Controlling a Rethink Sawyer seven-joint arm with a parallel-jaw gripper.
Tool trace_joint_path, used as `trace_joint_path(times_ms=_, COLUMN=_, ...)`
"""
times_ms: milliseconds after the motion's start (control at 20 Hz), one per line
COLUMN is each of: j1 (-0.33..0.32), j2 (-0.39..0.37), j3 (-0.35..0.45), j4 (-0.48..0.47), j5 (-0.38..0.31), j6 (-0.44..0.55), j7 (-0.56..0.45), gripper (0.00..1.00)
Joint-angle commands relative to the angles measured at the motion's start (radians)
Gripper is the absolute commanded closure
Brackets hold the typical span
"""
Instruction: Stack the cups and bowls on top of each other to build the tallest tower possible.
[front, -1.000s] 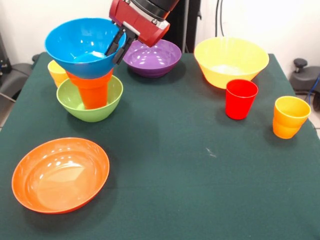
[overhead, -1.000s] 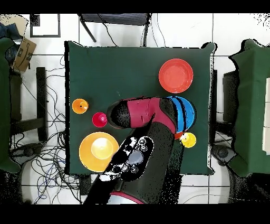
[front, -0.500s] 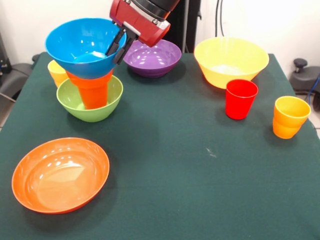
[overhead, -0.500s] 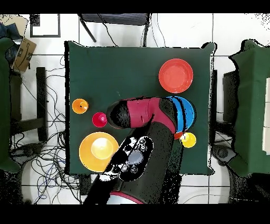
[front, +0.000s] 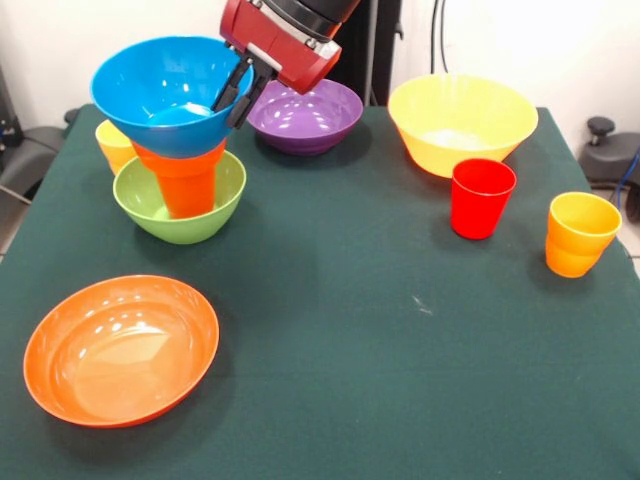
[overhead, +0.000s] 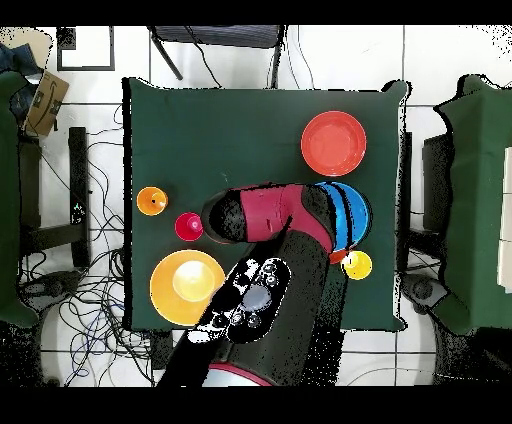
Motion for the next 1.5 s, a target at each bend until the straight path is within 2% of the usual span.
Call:
trace_joint_path(times_ms=50, j1=0.013, j2=0.014, j3=0.076, j4=-0.004, j5=0.023, j6=0.009, j7=0.097, gripper=1.0)
trace_joint_path(times_ms=600, j1=0.007, j2=-0.003, j3=0.078, j4=0.021, j5=0.019, j6=0.019, j7=0.079, gripper=1.0)
trace_joint_path(times_ms=1150, j1=-0.02, j2=-0.053, j3=0.11, j4=0.056, j5=0.041, j6=0.097, j7=0.016, gripper=1.0)
trace_joint_path(times_ms=1500, j1=-0.011, j2=-0.051, j3=0.096, j4=0.054, j5=0.039, j6=0.113, j7=0.015, gripper=1.0)
